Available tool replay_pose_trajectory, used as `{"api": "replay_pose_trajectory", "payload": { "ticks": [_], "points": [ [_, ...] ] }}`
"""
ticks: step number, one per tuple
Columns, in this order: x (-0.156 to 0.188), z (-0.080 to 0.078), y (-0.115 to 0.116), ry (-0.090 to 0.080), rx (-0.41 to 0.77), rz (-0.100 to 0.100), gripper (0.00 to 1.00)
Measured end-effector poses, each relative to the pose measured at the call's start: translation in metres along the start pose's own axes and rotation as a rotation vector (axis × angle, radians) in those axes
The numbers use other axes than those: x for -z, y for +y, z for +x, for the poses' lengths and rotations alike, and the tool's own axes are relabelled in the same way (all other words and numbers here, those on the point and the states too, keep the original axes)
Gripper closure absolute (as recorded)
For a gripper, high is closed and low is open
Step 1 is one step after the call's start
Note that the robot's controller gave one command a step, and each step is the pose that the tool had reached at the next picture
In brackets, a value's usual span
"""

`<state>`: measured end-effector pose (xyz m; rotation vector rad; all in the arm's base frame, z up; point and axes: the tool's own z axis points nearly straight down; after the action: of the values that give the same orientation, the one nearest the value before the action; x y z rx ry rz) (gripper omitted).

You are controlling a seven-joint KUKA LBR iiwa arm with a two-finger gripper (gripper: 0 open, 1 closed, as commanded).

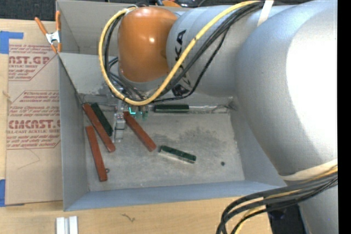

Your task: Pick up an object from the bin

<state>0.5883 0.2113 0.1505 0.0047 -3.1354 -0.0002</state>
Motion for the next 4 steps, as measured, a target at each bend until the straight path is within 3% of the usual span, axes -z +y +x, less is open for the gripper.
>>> {"api": "replay_pose_trajectory", "payload": {
  "ticks": [1, 2, 3, 4],
  "points": [
    [0.005, -0.002, -0.001, -0.007, -0.003, -0.002, 1.0],
    [0.005, -0.002, -0.001, -0.007, -0.003, -0.002, 0.0],
    [-0.08, 0.017, 0.016, -0.006, -0.165, 0.0, 0.0],
    [-0.08, -0.006, 0.019, -0.007, -0.173, -0.002, 0.0]
  ]
}}
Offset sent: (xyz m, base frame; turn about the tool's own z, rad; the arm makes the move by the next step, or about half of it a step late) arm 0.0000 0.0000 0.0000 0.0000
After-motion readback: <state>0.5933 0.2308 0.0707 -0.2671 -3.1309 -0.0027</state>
